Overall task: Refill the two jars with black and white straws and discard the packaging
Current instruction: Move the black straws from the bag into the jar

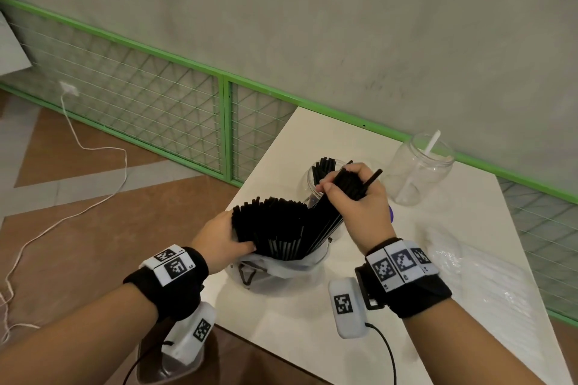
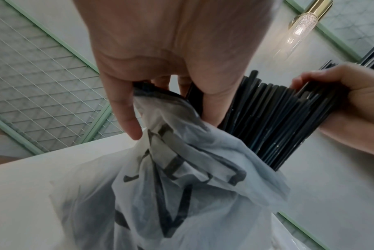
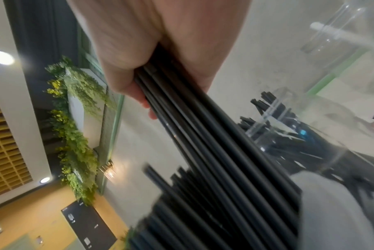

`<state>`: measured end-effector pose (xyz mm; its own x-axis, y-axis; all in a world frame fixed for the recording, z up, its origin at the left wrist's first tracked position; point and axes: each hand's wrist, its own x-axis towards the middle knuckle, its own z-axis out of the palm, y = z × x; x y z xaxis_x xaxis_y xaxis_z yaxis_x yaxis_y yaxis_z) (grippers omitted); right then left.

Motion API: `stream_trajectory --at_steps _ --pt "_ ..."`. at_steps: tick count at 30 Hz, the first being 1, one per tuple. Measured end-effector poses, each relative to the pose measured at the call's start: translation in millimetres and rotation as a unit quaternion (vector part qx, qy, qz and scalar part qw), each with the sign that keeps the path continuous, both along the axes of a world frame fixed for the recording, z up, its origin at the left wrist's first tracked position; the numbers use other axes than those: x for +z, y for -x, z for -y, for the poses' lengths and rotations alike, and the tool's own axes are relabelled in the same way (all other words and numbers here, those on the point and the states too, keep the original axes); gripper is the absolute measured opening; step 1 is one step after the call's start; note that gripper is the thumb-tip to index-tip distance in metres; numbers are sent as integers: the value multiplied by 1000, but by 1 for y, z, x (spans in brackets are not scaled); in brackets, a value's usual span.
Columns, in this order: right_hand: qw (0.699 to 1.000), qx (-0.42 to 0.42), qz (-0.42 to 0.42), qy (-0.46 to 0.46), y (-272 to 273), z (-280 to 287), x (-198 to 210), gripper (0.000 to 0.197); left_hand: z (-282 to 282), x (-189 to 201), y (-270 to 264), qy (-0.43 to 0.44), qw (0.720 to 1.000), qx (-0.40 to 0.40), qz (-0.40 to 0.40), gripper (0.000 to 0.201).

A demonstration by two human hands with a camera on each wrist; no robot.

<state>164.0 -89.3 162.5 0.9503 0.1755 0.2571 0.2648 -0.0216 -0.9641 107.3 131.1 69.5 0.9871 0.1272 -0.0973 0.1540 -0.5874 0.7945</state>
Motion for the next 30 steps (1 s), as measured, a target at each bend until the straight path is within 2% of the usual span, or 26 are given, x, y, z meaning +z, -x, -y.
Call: stream_trajectory --at_steps 3,10,15,22,30 --pt "999 11 21 -32 -6 5 19 28 -1 1 -1 3 1000 1 4 41" --pt "995 4 11 -99 -18 22 49 23 -1 4 -3 -7 1000 -5 -2 41" --pt "997 4 9 -71 -18 29 56 23 -1 6 -4 -6 1000 -9 -10 37" --pt "997 -10 16 -80 -19 44 74 26 1 10 -4 -6 1000 -6 -6 26" --pt "995 -19 35 -95 -27 60 91 23 0 7 -6 -17 1000 3 -16 32"
